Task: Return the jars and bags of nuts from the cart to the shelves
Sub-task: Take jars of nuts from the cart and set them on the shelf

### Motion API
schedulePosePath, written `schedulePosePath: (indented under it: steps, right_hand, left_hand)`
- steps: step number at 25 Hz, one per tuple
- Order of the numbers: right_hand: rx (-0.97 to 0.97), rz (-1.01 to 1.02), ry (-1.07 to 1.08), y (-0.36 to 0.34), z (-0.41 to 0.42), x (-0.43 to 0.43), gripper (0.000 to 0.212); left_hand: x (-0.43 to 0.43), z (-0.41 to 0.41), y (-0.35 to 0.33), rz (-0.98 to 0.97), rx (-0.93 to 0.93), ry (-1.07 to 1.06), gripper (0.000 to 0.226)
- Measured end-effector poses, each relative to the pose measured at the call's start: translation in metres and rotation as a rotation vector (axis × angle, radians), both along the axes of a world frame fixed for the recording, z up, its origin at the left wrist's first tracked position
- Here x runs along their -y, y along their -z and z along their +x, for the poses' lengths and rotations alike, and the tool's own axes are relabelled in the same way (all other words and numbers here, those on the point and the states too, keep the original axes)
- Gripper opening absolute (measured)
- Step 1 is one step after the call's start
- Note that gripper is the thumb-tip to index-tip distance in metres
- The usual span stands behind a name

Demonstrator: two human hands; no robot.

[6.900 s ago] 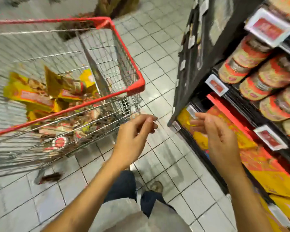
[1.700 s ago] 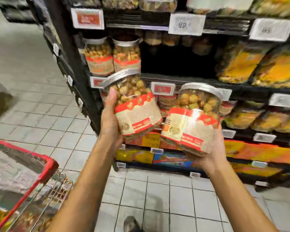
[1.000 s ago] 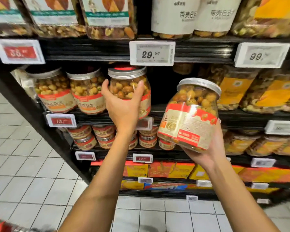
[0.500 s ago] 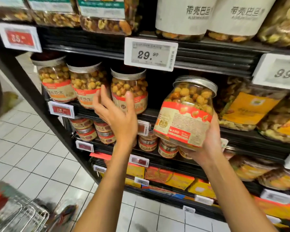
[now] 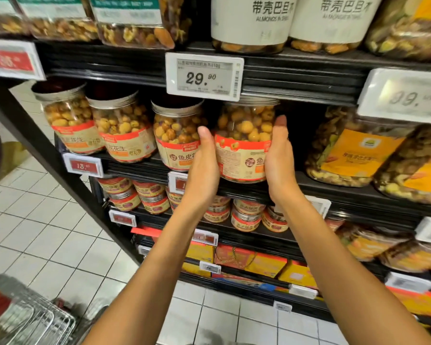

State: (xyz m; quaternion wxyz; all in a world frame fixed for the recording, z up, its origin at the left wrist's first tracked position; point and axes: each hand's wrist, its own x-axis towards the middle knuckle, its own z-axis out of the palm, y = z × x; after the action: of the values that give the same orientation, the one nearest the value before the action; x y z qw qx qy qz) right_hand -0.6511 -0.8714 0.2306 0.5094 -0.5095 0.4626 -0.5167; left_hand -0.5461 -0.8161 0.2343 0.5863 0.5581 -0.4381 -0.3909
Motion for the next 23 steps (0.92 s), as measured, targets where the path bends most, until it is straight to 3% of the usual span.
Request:
schedulePosePath:
  steps: [2,5,7,12,19,21,23]
  right_hand:
    - [-0.113,-0.084,0.022,0.005,0.004,0.005,0.052]
    - [-0.23,-0.201,0.037,0.018,-0.002,0.004,0.043]
    - [-0.258,-0.227,0.063,0.02,-0.003,0.004,0.047]
    - [-0.152,-0.101,0.016,0.021,0.009,0.013,0.047]
    - [-0.201,-0.048,0.067,0.011,0.019,0.003,0.044]
    - [-0.286,-0.205,0.33,0.01,0.016,-0.015,0.041]
    - [-0.218,-0.414,0.358,0.014,0.028,-0.049,0.038]
  left_hand:
    - [0.007,0.001,0.002,0.026,0.079,-0.006,0.049]
    - [-0.006,0.002,0.015,-0.064,0.254,-0.2,0.051]
    - [-0.02,0.001,0.025,-0.125,0.19,-0.235,0.054]
    - [-0.029,-0.001,0.032,-0.108,0.152,-0.087,0.055]
    - [-0.03,0.028,0.038,-0.117,0.055,-0.046,0.05]
    - [-0.037,0.046,0.044,-0.152,0.049,-0.196,0.043]
    - [-0.047,0.068,0.051,-0.203,0.012,-0.317,0.039]
